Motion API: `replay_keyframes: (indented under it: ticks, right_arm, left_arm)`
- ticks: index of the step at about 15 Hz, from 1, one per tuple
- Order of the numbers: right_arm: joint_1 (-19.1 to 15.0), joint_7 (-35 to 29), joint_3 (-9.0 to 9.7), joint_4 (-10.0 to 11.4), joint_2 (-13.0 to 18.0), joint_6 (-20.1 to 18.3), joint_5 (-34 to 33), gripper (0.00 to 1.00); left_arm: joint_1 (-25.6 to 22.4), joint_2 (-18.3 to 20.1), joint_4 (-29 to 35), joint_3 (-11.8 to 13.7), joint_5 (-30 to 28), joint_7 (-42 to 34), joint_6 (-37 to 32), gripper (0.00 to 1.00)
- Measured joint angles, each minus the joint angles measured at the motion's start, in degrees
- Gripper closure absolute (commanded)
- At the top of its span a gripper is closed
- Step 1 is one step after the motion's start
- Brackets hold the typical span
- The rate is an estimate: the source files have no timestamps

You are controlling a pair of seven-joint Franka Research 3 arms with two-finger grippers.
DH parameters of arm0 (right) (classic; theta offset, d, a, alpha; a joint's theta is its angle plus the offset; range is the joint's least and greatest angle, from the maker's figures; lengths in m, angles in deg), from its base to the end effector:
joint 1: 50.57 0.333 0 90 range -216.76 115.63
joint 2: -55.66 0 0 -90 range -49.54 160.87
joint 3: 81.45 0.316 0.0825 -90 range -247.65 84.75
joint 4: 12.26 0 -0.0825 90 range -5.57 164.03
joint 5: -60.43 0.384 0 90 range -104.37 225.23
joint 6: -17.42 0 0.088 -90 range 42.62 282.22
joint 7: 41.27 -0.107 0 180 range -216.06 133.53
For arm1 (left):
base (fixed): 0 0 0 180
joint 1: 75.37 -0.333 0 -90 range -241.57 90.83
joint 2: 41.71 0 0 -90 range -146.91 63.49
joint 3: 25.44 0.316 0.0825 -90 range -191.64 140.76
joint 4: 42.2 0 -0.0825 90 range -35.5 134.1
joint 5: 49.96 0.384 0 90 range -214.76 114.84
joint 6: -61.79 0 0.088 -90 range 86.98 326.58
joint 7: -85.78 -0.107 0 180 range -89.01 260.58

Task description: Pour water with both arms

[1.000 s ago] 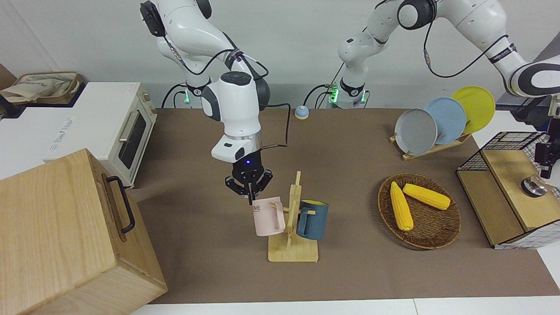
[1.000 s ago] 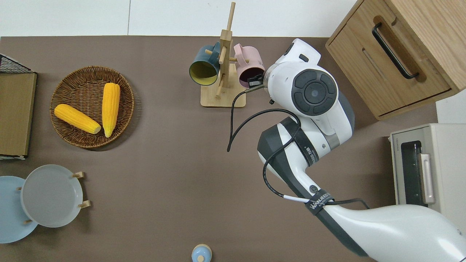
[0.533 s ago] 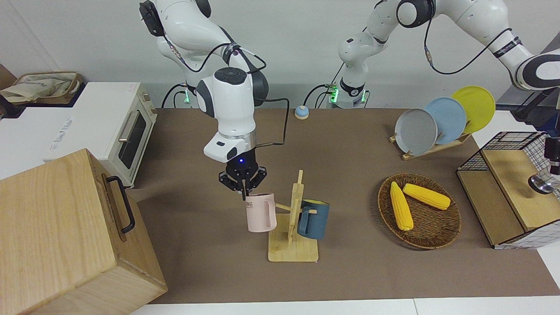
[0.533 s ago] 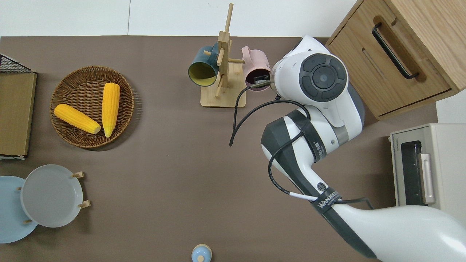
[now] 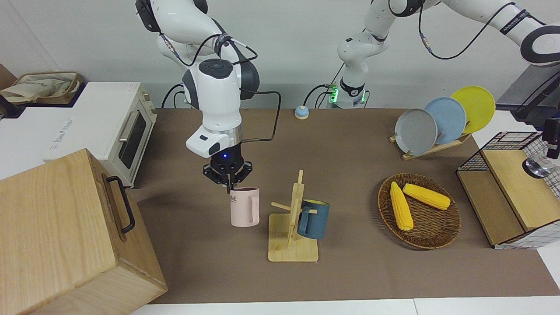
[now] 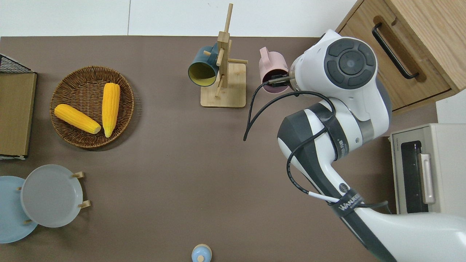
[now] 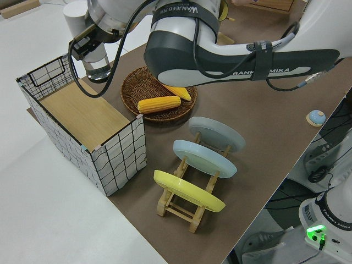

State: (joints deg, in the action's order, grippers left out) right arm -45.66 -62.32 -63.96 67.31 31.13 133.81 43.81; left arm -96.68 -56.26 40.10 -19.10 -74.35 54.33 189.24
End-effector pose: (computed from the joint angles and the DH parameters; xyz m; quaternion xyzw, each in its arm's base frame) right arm 0.6721 0.2170 0.4983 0.9895 0.0403 0.1362 0.0274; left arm 0.6134 0.2953 0.6103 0.9473 0.0429 0.3159 0.0313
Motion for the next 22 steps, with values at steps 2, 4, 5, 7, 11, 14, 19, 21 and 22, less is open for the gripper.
replay_keyframes:
  ticks: [2,4,5,7,11,14,19,21,22]
  right_arm:
    - [-0.5,0.3,0.02,0.0,0.9,-4.2,0.1,1.000]
    - [-0.6,0.3,0.05,0.0,1.6,-9.4,0.7,1.000]
    - [-0.6,0.3,0.07,-0.1,1.9,-12.0,2.0,1.000]
    - [-0.6,0.3,0.14,0.0,2.6,-17.5,5.1,1.000]
    - [-0.6,-4.0,0.26,0.1,3.3,-24.2,12.7,1.000]
    - [0.2,-9.3,0.68,0.9,3.3,-25.0,18.2,1.000]
    - [5.1,-21.4,1.01,2.0,2.1,-21.8,26.0,1.000]
    - [7.6,-26.3,1.07,2.1,0.4,-18.6,27.9,1.000]
    - [9.1,-28.6,1.10,2.1,-0.7,-16.5,28.6,1.000]
  left_arm:
    - [1.3,2.0,0.0,0.0,3.0,3.7,-1.6,1.00]
    - [2.3,4.0,0.2,-0.1,5.0,6.4,-4.1,1.00]
    - [2.9,4.9,0.4,0.0,6.3,8.0,-5.3,1.00]
    - [4.8,7.3,1.6,-0.1,10.2,12.1,-7.6,1.00]
    - [10.2,13.8,9.4,-0.4,16.7,19.8,-8.4,1.00]
    - [11.6,18.9,16.5,-2.7,17.7,23.6,-8.4,1.00]
    - [12.0,26.8,28.4,-8.5,18.2,28.9,-7.6,1.00]
    - [12.0,29.4,32.2,-10.3,18.3,30.3,-6.9,1.00]
    - [12.0,30.5,33.8,-11.0,18.3,30.8,-6.6,1.00]
